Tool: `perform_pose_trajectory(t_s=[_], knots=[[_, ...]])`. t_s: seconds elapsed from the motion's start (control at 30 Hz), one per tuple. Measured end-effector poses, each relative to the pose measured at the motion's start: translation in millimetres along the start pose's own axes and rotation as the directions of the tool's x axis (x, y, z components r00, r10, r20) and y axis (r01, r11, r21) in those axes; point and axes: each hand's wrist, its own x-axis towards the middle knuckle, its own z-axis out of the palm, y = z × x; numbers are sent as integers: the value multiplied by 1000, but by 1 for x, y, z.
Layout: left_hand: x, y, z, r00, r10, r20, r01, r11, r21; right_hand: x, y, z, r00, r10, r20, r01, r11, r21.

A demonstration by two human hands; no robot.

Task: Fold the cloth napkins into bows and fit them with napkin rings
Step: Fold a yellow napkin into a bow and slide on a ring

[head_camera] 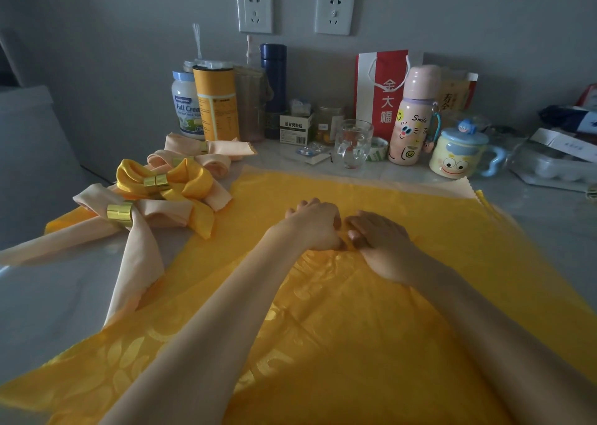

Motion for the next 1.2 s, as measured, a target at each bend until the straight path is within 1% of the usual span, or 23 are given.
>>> perform_pose_trajectory(t_s=[0.03, 0.1, 0.13, 0.17, 0.2, 0.27, 0.33, 0.4, 0.5, 0.6, 0.7, 0.87, 1.0, 1.13, 1.2], knots=[[0, 0, 0, 1000, -2, 12, 2, 1000, -3, 0, 0, -3, 1000, -8, -2, 8, 999, 37], [1, -2, 0, 1000, -12, 25, 12, 1000, -10, -1, -1, -13, 1000, -22, -16, 25, 982, 186], [1, -2, 0, 999, -19, 32, 19, 1000, -14, -3, -2, -21, 1000, -17, -9, 19, 966, 258], [1, -3, 1, 999, -26, 39, 26, 999, -19, -5, -2, -29, 1000, -12, 10, 8, 956, 294], [2, -4, 1, 999, -30, 45, 31, 999, -28, -7, -1, -37, 999, -14, 31, 5, 959, 285], [4, -5, 2, 998, -36, 50, 38, 997, -60, -8, 3, -46, 996, -12, 89, -8, 977, 213], [5, -7, 3, 998, -35, 46, 40, 995, -96, -8, 5, -48, 994, 20, 107, -39, 982, 182], [6, -8, 5, 999, -29, 36, 33, 993, -117, -8, 6, -45, 996, 61, 63, -72, 977, 199], [6, -6, 6, 999, -23, 25, 25, 994, -103, -8, 5, -41, 998, 70, 5, -70, 975, 209], [6, -6, 7, 1000, -14, 15, 15, 996, -90, -8, 7, -43, 996, 66, 53, -76, 975, 211], [7, -6, 8, 1000, -6, 12, 7, 996, -91, -8, 10, -46, 997, 60, 58, -74, 952, 297], [8, -5, 10, 999, 11, -36, -15, 992, -123, -8, 11, -44, 999, 38, 17, -41, 971, 235], [7, -1, 12, 997, 30, -76, -39, 992, -117, -7, 11, -39, 998, 36, -53, -26, 983, 181], [2, 0, 4, 996, 54, -67, -59, 995, -86, -9, 8, -40, 996, 11, -83, 1, 989, 149], [1, -1, -4, 996, 50, -71, -59, 990, -128, -10, 6, -45, 996, -13, -88, 26, 988, 151]])
